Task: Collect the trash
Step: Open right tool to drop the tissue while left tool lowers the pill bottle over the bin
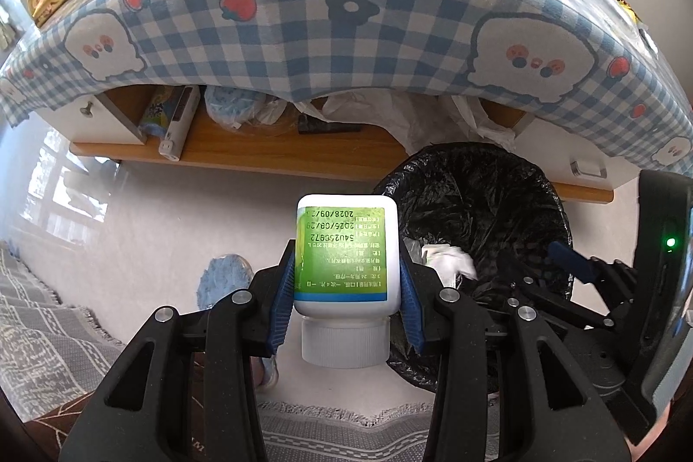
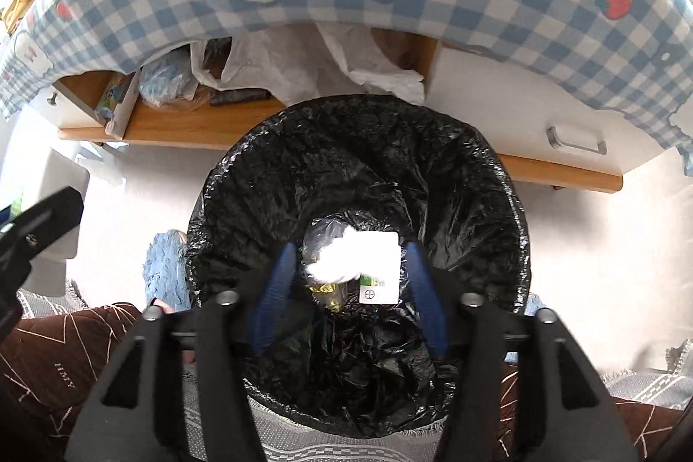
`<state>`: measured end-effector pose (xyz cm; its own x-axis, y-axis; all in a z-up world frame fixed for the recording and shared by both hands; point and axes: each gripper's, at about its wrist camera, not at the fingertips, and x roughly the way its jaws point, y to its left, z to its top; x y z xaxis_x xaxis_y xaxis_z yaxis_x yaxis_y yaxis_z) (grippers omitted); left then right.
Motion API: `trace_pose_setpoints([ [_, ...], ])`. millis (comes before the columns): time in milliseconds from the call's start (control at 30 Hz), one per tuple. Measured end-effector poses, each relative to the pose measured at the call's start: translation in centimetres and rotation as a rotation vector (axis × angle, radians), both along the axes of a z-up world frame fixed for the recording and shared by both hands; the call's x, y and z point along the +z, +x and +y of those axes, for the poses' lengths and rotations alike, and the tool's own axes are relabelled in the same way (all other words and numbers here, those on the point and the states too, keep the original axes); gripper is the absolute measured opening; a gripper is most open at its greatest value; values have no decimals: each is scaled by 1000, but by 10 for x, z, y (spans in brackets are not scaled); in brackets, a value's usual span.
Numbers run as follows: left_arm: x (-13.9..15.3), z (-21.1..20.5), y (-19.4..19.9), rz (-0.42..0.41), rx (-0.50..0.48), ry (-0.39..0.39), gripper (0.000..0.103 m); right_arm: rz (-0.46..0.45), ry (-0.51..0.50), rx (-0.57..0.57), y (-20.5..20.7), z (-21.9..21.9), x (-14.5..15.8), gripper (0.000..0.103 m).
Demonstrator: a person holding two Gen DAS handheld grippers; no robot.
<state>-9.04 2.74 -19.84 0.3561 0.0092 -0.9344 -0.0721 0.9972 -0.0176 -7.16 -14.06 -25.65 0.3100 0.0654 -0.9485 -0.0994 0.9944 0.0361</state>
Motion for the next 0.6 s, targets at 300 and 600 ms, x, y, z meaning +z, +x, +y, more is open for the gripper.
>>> trace_pose_setpoints([
  [300, -21, -21, 6, 30, -42, 37, 41, -26, 20, -110, 0, -57, 6, 90],
  [600, -41, -56, 13, 54, -78, 45, 41, -37, -11, -192, -3, -128, 12, 93],
])
